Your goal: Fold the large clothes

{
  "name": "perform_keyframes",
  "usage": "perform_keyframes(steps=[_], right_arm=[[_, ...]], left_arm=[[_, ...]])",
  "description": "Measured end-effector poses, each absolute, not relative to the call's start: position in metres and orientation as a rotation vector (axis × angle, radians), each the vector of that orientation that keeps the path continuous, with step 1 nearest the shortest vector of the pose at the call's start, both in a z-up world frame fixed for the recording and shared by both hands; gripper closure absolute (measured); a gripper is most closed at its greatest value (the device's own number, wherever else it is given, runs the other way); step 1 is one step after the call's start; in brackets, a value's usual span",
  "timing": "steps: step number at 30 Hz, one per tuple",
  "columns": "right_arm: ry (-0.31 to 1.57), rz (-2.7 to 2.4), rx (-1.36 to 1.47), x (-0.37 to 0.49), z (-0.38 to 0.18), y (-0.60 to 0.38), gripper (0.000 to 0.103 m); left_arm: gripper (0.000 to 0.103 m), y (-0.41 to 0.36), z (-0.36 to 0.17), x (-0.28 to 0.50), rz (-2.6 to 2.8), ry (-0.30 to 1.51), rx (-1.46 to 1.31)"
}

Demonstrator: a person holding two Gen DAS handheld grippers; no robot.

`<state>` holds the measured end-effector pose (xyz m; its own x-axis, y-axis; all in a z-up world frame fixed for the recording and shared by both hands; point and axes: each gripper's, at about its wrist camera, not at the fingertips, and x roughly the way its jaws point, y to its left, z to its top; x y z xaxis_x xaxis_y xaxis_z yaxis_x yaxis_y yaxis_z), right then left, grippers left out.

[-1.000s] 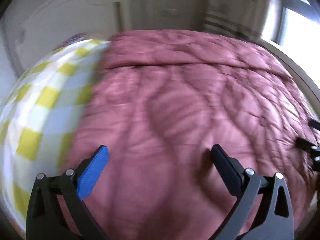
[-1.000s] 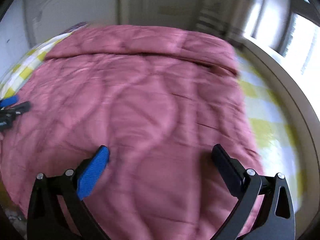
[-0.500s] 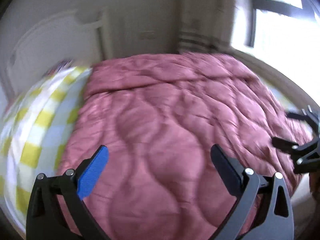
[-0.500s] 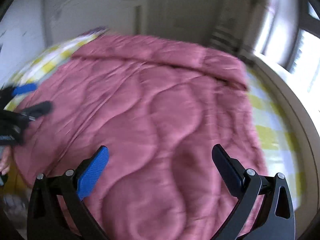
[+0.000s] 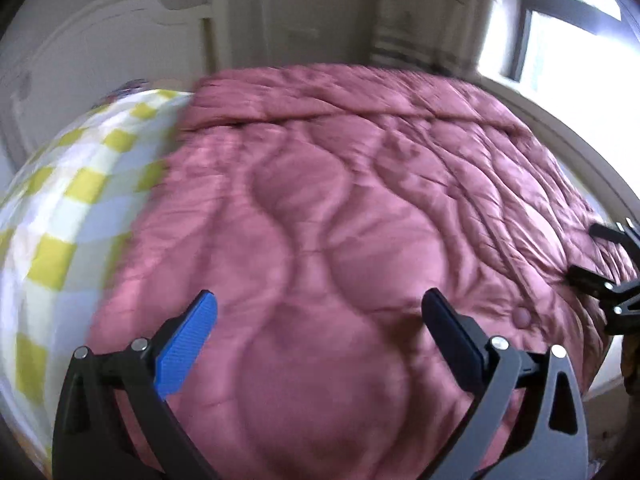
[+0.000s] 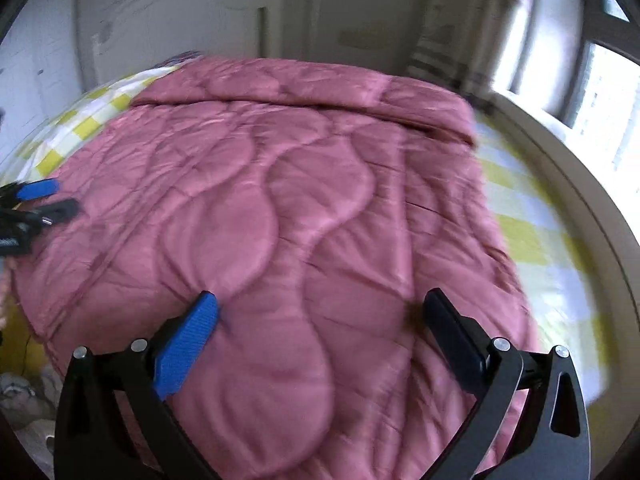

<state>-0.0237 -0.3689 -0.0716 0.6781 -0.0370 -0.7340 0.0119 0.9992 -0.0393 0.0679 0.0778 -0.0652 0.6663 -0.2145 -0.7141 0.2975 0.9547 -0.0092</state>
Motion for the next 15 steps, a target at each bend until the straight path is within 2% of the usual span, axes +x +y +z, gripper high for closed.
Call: perform_keyframes(steps=[6,11,13,15], right_arm=[[0.749,0.079,0.039,-0.043,-0.060,-0.346,0.004],[0.777,0.145,-0.176,-0.037,-0.080,-0.287,0.005],[0.743,0.161,-0.115,-0.038,-0.083,-0.295,0.004],[0.761,0.182,-0.055,-0.035,-0.085,-0.308,0.004]], left_arm=[[0.002,0.124,-0.062,0.050,-0.232,0.766,-0.049],[0.002,0.065,-0.077,0.035,-0.283,0.737,0.223],[0.002,0.054,-0.084,0.026,-0.247,0.664,0.292],[0.002,0.061,-0.085,0.028,-0.264,0.682,0.254]])
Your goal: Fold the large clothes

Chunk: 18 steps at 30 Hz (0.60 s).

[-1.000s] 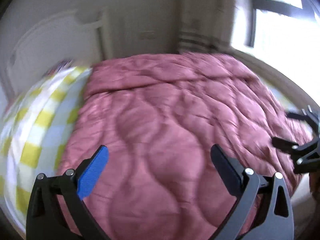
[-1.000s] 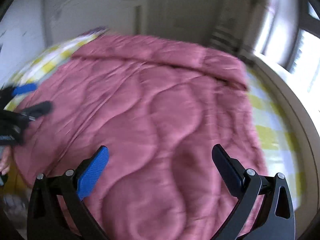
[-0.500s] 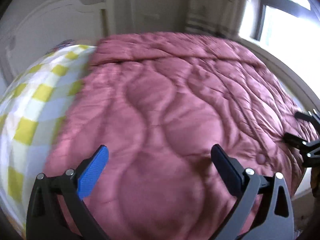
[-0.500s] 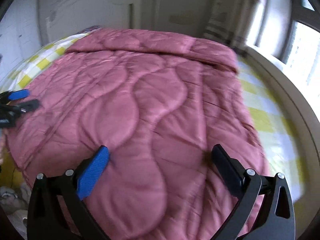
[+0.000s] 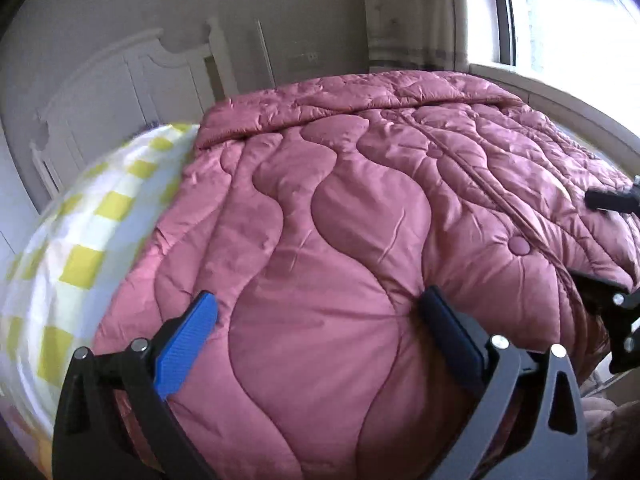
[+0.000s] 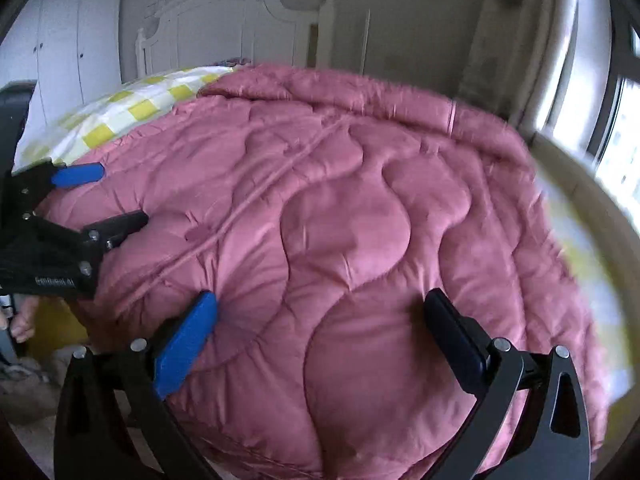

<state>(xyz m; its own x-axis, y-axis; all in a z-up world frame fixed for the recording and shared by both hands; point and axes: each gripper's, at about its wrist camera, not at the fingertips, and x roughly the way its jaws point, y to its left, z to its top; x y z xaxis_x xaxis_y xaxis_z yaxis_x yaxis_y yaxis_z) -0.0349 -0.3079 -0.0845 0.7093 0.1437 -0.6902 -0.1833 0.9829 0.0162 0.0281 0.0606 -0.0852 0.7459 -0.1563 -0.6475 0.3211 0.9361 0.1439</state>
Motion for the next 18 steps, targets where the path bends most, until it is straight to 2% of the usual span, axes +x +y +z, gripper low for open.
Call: perform_keyframes(steps=[2,8,11,13,18], right_arm=[[0.771,0.179,-0.074,-0.034,-0.083,-0.311,0.004],[0.703,0.022,-0.053,-0.043,-0.063,-0.346,0.005],[0.814,-0.059,0.029,-0.032,-0.085,-0.381,0.004],[0.738,-0.006,0.067,-0.040,-0.090,-0.392,0.004],[0.745,-0.022,0.040,-0.037,-0.093,-0.389,0.004]], left_arm=[[0.002,0.073,-0.086,0.036,-0.299,0.722,0.182],[0.002,0.072,-0.087,0.035,-0.296,0.716,0.205],[0.002,0.071,-0.087,0.034,-0.292,0.712,0.207],[0.002,0.072,-0.087,0.035,-0.292,0.715,0.207],[0.002,0.072,-0.087,0.035,-0.291,0.715,0.207]])
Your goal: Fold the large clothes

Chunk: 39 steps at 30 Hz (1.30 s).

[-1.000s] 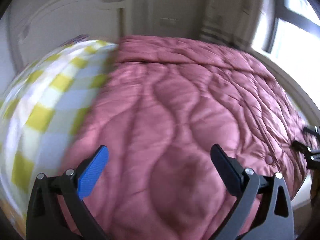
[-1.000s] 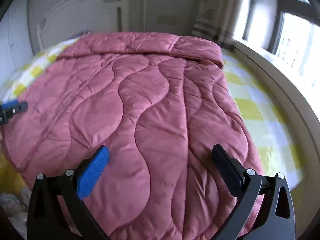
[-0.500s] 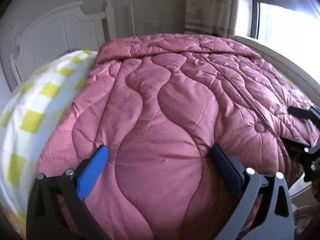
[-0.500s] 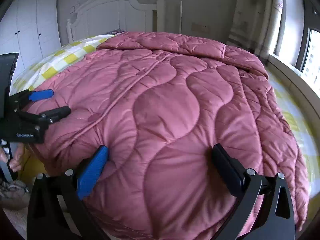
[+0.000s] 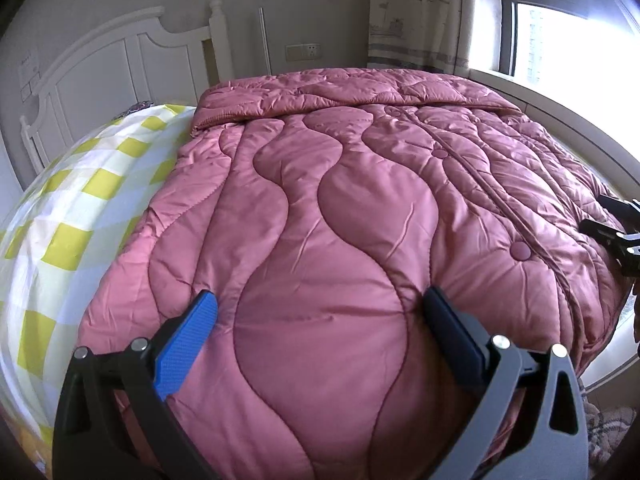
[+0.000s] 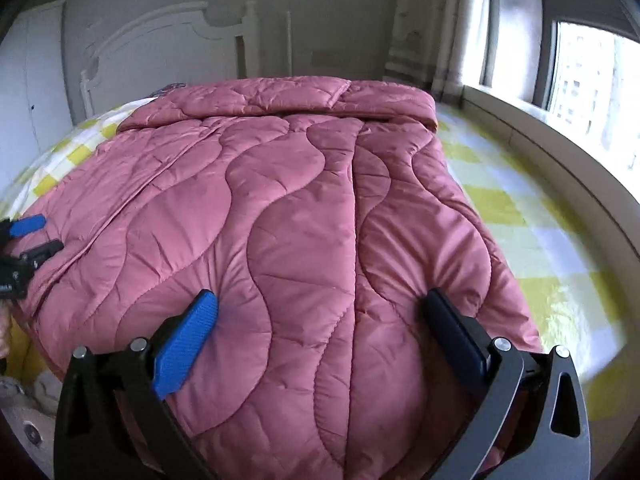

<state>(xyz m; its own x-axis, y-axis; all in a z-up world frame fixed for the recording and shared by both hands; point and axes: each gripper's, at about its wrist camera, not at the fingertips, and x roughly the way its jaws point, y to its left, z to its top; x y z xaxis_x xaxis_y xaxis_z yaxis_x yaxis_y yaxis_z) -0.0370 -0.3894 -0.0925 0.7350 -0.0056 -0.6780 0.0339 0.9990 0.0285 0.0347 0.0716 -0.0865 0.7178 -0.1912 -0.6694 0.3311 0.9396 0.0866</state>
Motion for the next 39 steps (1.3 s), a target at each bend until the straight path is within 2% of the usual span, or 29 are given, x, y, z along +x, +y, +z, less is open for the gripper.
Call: perform_keyframes(steps=[11,16,19,22,24,30,34,39], right_arm=[[0.782,-0.080,0.040,-0.040,-0.084,-0.381,0.004],[0.704,0.033,-0.014,-0.053,-0.071,-0.341,0.004],[0.669,0.149,-0.115,-0.059,-0.070,-0.304,0.004],[0.693,0.176,-0.199,-0.055,-0.084,-0.282,0.004],[0.726,0.205,-0.122,-0.050,-0.086,-0.292,0.004],[0.729,0.122,-0.064,-0.049,-0.077,-0.330,0.004],[0.753,-0.044,-0.008,-0.048,-0.076,-0.381,0.004],[0.749,-0.158,0.135,-0.062,-0.076,-0.445,0.004]], left_arm=[[0.002,0.071,-0.086,0.034,-0.291,0.718,0.203],[0.002,0.068,-0.078,0.033,-0.268,0.782,0.200],[0.002,0.060,-0.059,0.008,-0.358,0.684,0.172],[0.002,0.032,-0.067,-0.006,-0.395,0.666,0.329],[0.002,0.021,-0.083,-0.006,-0.370,0.679,0.391],[0.002,0.054,-0.077,0.014,-0.391,0.747,0.209],[0.002,0.092,-0.065,0.021,-0.275,0.695,0.111],[0.002,0.150,-0.067,0.048,-0.112,0.735,-0.008]])
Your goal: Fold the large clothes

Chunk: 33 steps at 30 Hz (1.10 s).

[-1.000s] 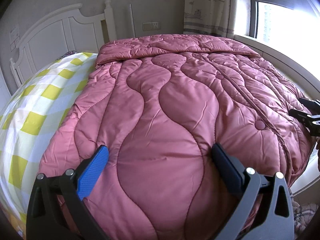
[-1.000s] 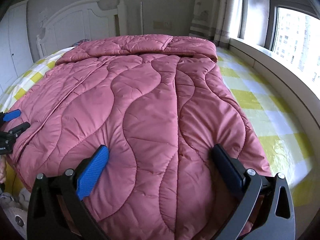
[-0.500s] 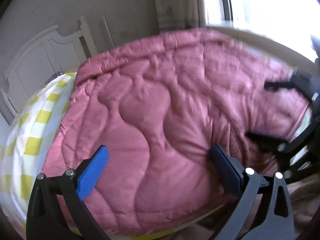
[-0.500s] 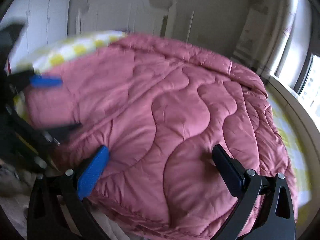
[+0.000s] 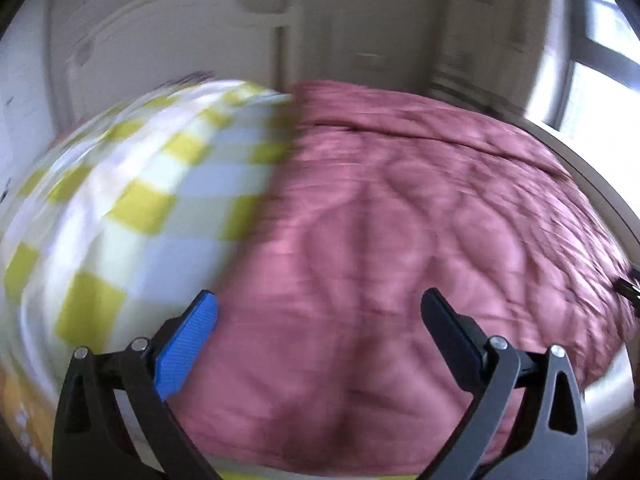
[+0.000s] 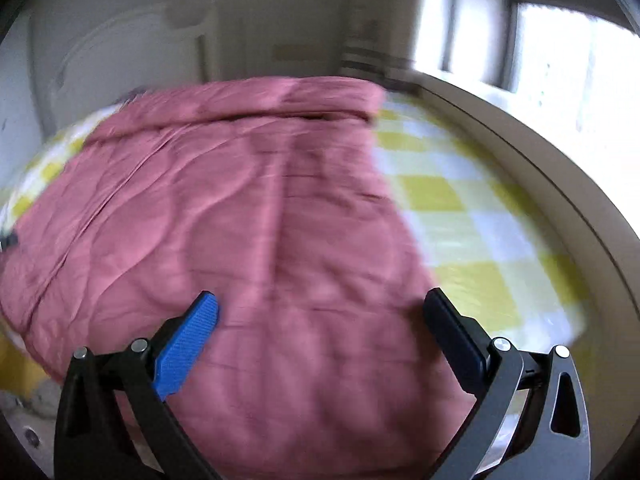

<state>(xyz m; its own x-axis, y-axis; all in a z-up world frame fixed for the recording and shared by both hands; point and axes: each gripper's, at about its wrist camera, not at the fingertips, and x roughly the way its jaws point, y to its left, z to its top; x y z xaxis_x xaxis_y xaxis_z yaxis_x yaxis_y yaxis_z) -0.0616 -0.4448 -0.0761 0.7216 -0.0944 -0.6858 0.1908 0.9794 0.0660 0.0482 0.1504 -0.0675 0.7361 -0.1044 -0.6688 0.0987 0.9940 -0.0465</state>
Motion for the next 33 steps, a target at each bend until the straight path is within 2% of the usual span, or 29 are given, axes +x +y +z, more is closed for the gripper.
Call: perform_keyframes(steps=[4,7,8,10,11,12,13,15,17,20,26,30,33], right_arm=[[0.773,-0.186,0.168,-0.073,-0.086,-0.473,0.004],[0.750,-0.130,0.189,-0.085,-0.090,-0.472,0.005],[0.740,-0.092,0.176,-0.087,-0.090,-0.465,0.008],[0.710,-0.026,0.159,-0.094,-0.089,-0.449,0.048],[0.704,0.003,0.171,-0.097,-0.089,-0.444,0.060],[0.704,0.044,0.193,-0.099,-0.088,-0.440,0.082],[0.702,0.063,0.218,-0.099,-0.088,-0.438,0.082],[0.685,0.108,0.297,-0.099,-0.088,-0.441,0.084],[0.668,0.177,0.423,-0.102,-0.085,-0.455,0.086],[0.626,0.294,0.520,-0.118,-0.067,-0.475,0.087],[0.390,0.498,0.478,-0.194,0.012,-0.487,0.087],[0.270,0.487,0.406,-0.202,0.068,-0.477,0.087],[0.291,0.461,0.422,-0.166,0.084,-0.467,0.087]], left_arm=[[0.002,0.180,-0.079,0.057,-0.070,0.772,-0.080],[0.002,0.174,-0.079,0.055,-0.088,0.764,-0.061],[0.002,0.170,-0.079,0.055,-0.116,0.761,-0.058],[0.004,0.159,-0.080,0.051,-0.203,0.763,-0.044],[0.009,0.152,-0.079,0.046,-0.249,0.763,-0.031],[0.020,0.144,-0.080,0.045,-0.278,0.762,-0.011],[0.028,0.134,-0.080,0.042,-0.299,0.759,0.023],[0.081,0.126,-0.080,0.039,-0.363,0.761,0.021],[0.086,0.133,-0.077,0.040,-0.407,0.763,-0.067],[0.087,0.152,-0.060,0.025,-0.480,0.722,-0.155],[0.087,0.201,0.004,-0.056,-0.709,0.543,-0.288],[0.082,0.214,0.046,-0.098,-0.784,0.411,-0.276],[0.079,0.219,0.056,-0.070,-0.776,0.424,-0.382]])
